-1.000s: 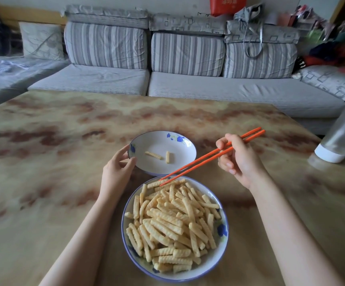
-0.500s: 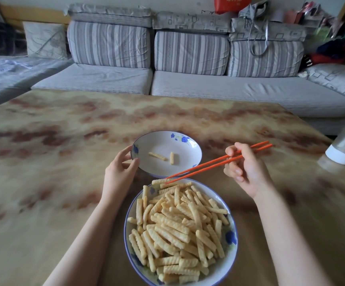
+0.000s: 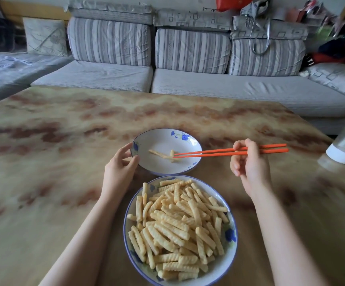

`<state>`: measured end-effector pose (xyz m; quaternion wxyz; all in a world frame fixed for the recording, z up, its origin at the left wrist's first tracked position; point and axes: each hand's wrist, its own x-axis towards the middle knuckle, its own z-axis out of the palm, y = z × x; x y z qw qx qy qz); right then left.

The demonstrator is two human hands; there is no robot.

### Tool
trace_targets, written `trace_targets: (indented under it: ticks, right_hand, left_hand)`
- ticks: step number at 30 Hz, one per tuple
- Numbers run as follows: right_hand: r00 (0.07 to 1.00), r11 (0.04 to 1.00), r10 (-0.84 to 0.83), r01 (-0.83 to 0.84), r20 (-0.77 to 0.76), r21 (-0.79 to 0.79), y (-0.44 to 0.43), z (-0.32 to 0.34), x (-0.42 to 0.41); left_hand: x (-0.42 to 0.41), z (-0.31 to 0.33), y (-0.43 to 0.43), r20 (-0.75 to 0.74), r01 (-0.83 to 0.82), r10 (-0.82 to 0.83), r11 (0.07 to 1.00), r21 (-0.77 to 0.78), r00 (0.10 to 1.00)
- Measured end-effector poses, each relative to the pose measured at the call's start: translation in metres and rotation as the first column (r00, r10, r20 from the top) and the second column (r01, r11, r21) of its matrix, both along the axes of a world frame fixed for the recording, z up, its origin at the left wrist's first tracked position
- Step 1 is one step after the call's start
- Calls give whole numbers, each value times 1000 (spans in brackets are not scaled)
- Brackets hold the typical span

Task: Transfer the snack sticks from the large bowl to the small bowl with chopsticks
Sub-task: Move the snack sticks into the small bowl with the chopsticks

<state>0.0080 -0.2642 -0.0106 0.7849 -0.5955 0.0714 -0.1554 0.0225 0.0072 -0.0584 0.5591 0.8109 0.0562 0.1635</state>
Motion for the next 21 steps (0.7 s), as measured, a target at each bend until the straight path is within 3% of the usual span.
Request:
trace_targets:
  ticks: [6,9,15,21]
  right_hand:
    - [986,986,165,-165,33,-5,-5,13,-12]
    - [966,964,255,-252,31,-81,-8,18,-18]
    - [962,941,272,-264,8,-212,-7,18,-20]
    - [969,943,245,-231,30,-240,-7,17,-20]
  left_hand:
    - [-1,1,-1,-6,1,-1,1000,-1,1000]
    - [0,2,-1,-2,2,-2,1000,7,1000]
    - [-1,2,-1,-8,1,-2,1000,-12,1000]
    - [-2,2,-1,-5,2,-2,1000,-9,1000]
